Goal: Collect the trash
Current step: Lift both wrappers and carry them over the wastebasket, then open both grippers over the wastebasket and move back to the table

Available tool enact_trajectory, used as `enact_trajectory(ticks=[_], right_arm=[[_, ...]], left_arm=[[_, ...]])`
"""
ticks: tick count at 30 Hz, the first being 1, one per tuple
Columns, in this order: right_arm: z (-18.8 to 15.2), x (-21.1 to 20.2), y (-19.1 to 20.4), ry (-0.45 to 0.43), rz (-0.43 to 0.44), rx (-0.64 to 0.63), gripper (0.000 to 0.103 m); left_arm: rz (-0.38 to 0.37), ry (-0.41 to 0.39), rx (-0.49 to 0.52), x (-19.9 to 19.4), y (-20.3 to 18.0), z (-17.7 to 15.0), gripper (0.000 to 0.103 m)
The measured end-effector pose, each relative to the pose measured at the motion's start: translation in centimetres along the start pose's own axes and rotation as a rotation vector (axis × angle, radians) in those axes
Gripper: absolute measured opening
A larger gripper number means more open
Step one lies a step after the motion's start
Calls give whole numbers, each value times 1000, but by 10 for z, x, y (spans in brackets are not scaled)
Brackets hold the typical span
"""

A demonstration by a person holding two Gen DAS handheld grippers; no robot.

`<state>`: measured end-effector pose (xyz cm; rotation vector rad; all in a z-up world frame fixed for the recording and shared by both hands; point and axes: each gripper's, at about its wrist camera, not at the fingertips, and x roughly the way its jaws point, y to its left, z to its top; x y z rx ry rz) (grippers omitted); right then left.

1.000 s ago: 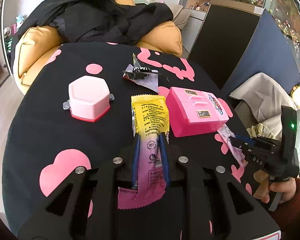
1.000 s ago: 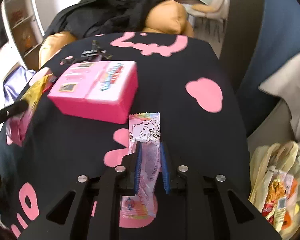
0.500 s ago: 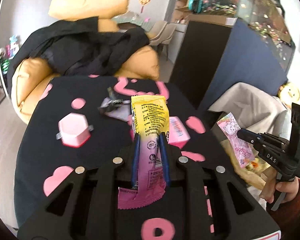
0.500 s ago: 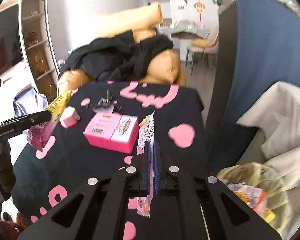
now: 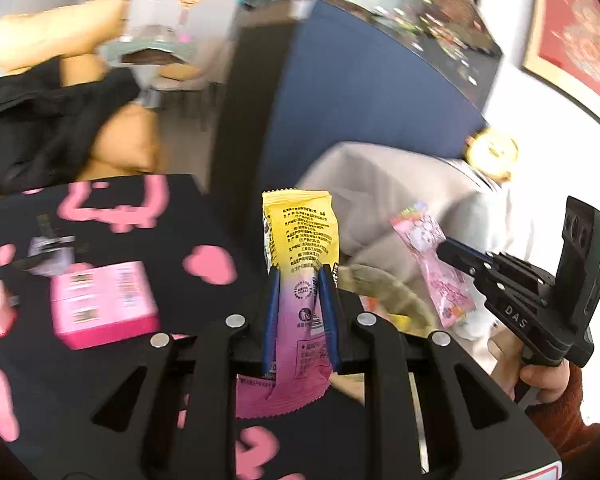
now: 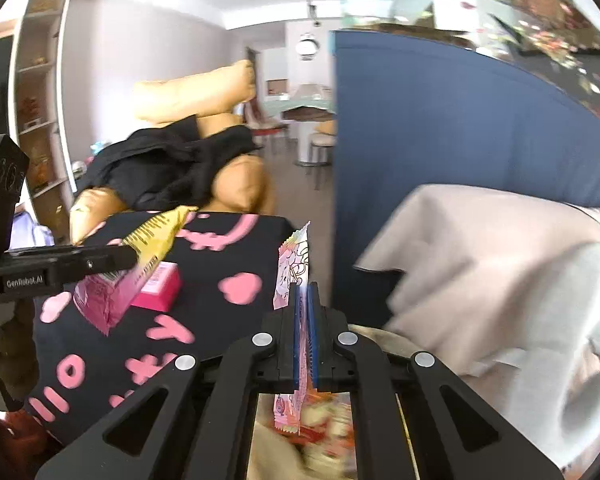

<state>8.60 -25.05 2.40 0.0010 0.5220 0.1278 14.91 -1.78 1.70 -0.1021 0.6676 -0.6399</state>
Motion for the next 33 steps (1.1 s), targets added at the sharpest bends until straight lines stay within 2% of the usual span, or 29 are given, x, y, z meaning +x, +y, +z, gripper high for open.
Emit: enact_trajectory(ticks=[5,10,17,27,30,32,33], right_arm=[[-18,-4,-49,12,-45,76,6],[-34,5,-79,26,-64,119,6],[-45,19,-95,37,-52,153,6],[-50,29,-96,49,-38,168,6],[-50,29,-95,50,-30,168,6],[-50,29,-95,51,-23,169,6],[-49,29,-95,51,-19,169,6]], left_arm=[[-97,79,33,52,-39,-2,19],[-151,134,26,96,-57,-10,19],[-144,192,19,137,-60,-23,19],[-154,234,25,162,-61,-34,19],[-169,254,-5,168,-59,-38,28],[-162,257,-38,168,-52,-39,41],[-147,254,-49,167,-49,-38,41]])
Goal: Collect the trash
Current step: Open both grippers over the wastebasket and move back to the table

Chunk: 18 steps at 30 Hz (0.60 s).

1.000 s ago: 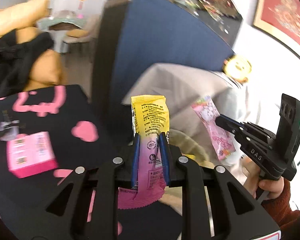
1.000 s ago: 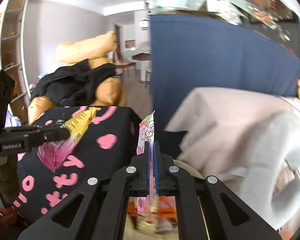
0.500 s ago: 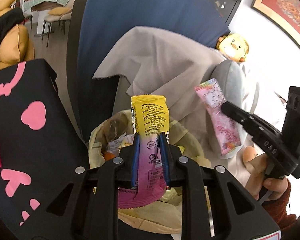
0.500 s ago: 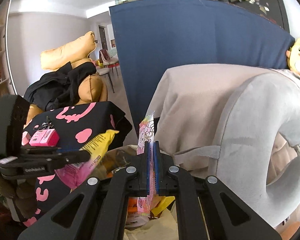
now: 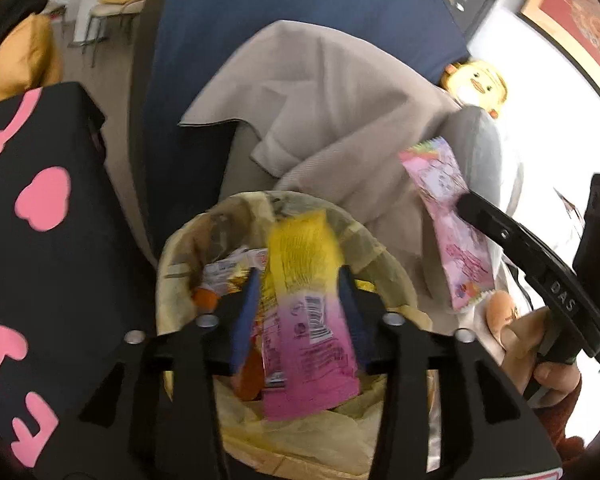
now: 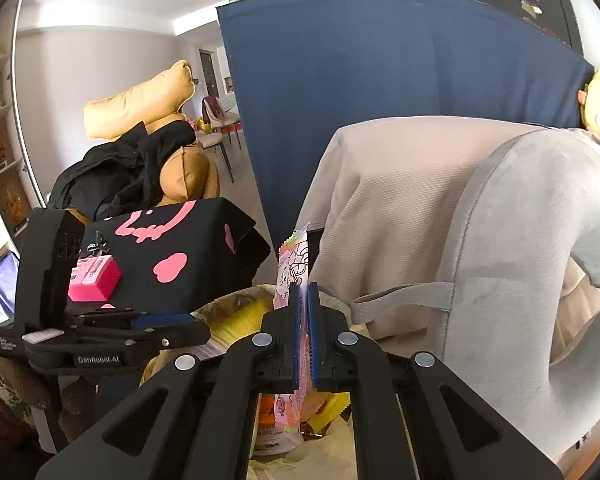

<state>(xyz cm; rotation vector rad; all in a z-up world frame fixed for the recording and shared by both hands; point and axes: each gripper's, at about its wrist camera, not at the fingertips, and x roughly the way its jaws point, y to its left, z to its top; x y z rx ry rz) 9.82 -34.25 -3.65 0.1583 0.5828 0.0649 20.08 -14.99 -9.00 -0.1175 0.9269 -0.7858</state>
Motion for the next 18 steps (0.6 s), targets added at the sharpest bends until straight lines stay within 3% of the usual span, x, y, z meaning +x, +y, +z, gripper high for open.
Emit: enact_trajectory(ticks=[7,13,18], right_arm=[[-7,19,17,51,68,-6,6],[-17,47,30,124,148,28,6],[-26,64,39,181,160,30,6]], left_arm=[[91,-75,-29,-38,19,-4,52],[187,-112,-23,-74,33,-15,52],[252,-120,-27,-94,49,-28,52]])
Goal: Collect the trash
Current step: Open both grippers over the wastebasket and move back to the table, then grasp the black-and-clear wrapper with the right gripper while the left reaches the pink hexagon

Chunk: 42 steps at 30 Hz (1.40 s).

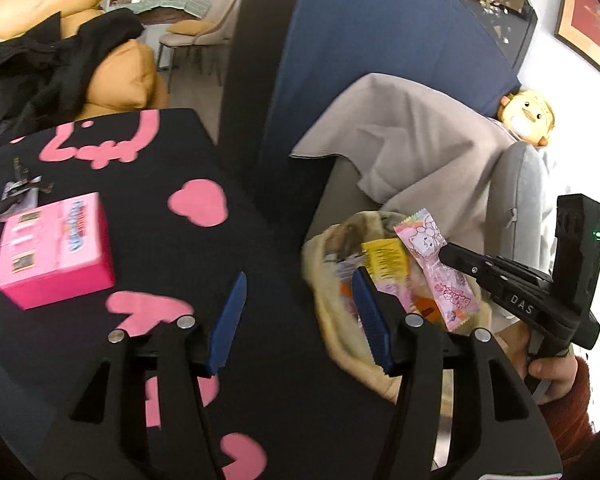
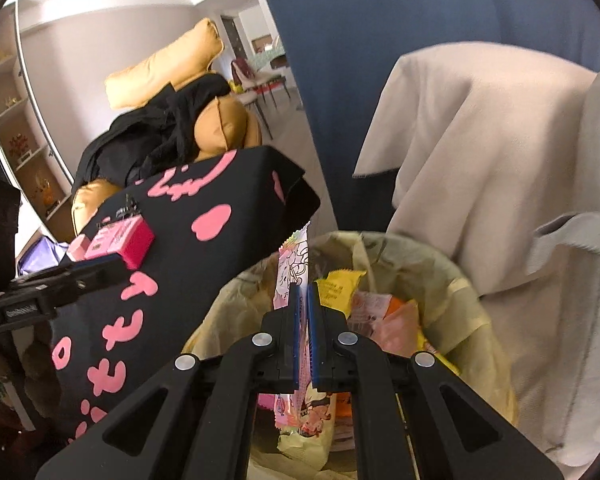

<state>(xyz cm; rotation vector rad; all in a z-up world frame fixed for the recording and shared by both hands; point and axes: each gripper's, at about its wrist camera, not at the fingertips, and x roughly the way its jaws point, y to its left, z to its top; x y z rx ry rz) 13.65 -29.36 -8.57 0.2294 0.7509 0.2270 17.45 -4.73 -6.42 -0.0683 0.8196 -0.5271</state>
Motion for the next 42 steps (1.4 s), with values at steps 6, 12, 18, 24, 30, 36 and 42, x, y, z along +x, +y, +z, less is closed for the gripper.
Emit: enact_trajectory(ticks=[6,12,18,24,30,36,42], right_arm=[[-3,5,2,25,-59,-25,7],[0,-3,-1,33,-123,-37,26],[-2,-7,0,47,-183,-68,33],[5,-23,30,6,-169,-146,33],[23,-37,82,-37,-55,-226,33],[27,-21,138,-26,-7,-351,33],[30,3,184,-19,-15,-403,33]], left_arm=[[15,-1,-41,-12,24,-7,53],[29,-7,-92,-24,42,-10,53],[46,-35,-109,-42,56,-11,53],[78,-91,-139,-65,80,-16,59],[130,-143,-203,-93,115,-25,59],[195,-184,-291,-117,162,-42,59],[275,-211,-332,-135,200,-62,59]])
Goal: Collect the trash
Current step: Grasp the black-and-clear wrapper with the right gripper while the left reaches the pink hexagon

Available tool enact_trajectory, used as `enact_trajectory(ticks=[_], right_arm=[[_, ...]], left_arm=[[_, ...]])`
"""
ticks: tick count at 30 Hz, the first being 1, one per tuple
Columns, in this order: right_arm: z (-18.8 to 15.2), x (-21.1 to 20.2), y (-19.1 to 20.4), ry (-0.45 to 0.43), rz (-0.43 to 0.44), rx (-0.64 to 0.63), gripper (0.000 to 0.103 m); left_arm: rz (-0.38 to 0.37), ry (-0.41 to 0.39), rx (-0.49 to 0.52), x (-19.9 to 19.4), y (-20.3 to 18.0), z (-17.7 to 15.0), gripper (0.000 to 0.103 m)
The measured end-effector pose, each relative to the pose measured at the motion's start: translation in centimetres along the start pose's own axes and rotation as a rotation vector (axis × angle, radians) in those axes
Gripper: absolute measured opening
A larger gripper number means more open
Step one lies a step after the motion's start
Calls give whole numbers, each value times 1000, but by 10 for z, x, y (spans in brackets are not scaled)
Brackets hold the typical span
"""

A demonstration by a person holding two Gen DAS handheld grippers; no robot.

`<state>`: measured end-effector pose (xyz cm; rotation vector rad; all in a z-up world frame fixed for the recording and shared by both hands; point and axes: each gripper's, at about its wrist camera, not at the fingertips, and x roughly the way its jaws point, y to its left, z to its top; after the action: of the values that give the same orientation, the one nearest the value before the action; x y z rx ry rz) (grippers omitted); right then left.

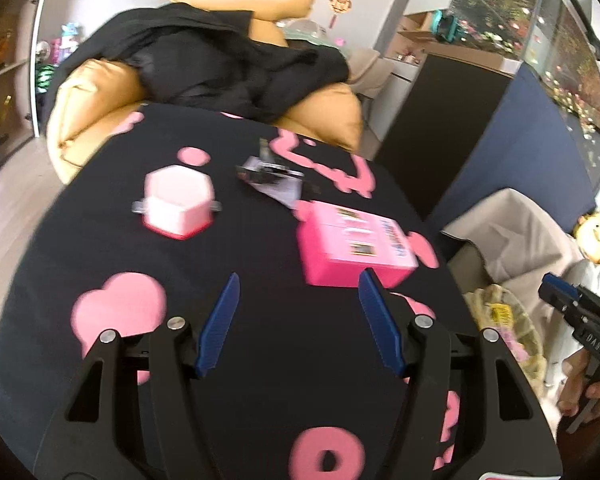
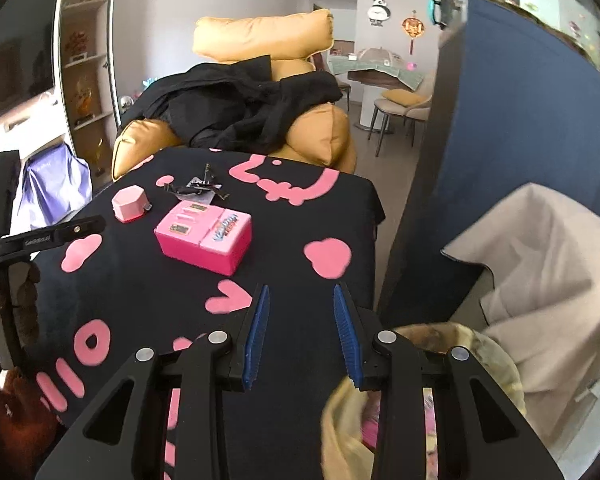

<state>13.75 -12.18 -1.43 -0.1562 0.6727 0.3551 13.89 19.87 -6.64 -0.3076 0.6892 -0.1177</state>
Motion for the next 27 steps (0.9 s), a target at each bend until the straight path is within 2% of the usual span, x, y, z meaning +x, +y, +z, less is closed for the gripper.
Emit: enact_trajectory(ticks=[5,9,12,17,19,21,25,27], right_arm=[[21,24,12,-3,18,59,33],[41,53,21,9,48,63,33],[62,77,25,3,61,0,33],[87,116,18,23,39,-84,33],[94,134,10,49,31,-77,33],[98,146,3,58,35,-56,33],[104,165,-15,69,62,8,33],[105,171,-17,73,76,10,33]], left_arm=[[40,-22,9,-3,26,2,59],[40,-8,22,7,36,15,59],[19,-25,106,16,31,40,59],[-53,-18,412,56,4,91,59],[-89,12,554,79,-10,103,58],[-74,86,657,115,-21,112,52],[-12,245,668,174,-21,125,51],[19,321,666,194,-19,128,45]])
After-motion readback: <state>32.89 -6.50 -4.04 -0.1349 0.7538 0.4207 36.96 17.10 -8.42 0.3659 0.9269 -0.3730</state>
